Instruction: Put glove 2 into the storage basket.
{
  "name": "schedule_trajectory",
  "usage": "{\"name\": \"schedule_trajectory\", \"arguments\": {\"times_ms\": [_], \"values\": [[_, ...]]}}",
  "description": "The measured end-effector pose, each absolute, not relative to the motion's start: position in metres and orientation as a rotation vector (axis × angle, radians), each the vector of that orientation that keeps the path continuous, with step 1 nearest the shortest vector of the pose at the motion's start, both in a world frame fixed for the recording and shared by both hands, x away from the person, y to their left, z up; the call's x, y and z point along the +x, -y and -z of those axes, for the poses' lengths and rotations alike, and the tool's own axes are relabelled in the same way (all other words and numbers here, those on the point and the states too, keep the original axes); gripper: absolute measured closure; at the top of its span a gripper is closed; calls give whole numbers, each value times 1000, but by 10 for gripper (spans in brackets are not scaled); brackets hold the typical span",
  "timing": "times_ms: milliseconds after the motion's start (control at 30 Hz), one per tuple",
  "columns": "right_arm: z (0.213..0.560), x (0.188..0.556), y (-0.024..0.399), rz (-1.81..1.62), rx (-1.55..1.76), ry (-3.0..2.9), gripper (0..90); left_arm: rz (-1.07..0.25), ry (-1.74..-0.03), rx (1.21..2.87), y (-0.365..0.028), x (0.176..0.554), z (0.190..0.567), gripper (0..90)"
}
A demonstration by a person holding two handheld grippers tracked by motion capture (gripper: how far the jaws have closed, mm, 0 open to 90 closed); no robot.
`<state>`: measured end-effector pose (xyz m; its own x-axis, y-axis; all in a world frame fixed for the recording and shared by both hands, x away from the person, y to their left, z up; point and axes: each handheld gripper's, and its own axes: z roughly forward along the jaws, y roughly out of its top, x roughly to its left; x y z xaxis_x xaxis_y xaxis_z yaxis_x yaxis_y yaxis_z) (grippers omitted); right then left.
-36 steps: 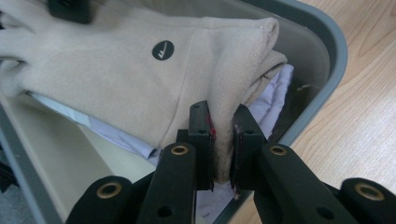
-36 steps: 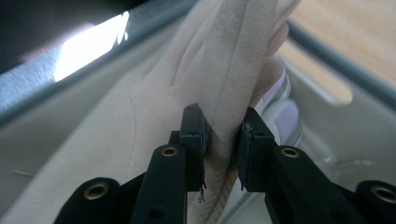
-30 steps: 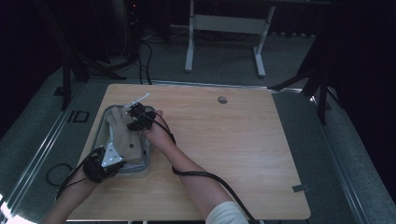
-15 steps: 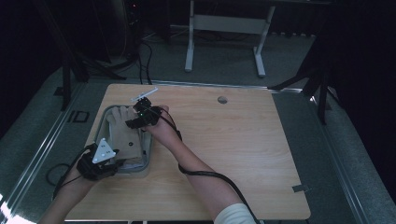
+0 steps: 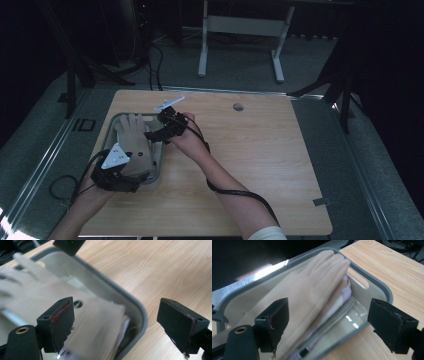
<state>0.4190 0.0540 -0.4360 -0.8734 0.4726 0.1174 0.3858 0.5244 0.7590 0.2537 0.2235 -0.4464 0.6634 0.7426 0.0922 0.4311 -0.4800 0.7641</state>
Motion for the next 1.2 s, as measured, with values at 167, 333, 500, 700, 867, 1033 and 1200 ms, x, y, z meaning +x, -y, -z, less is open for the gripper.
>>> {"name": "schedule_trajectory", "arguments": {"times_ms": [167,333,500,700,867,1033,1200], "values": [[439,418,-34,-1258,763,-2642,164,-508,-870,2103,-208,257,446,147],[443,415,-14,-1238,770,-2637,166,-506,-829,2089,-189,259,449,147],[446,413,3,-1228,777,-2631,168,-478,-797,2084,-172,259,453,147],[450,411,21,-1230,793,-2615,168,-446,-764,2080,-154,258,459,147],[456,408,38,-1232,810,-2611,168,-423,-749,2080,-145,258,464,147],[470,403,55,-1224,835,-2614,169,-374,-728,2067,-135,259,474,147],[483,398,65,-1216,823,-2624,168,-331,-713,2065,-127,259,484,147]]}}
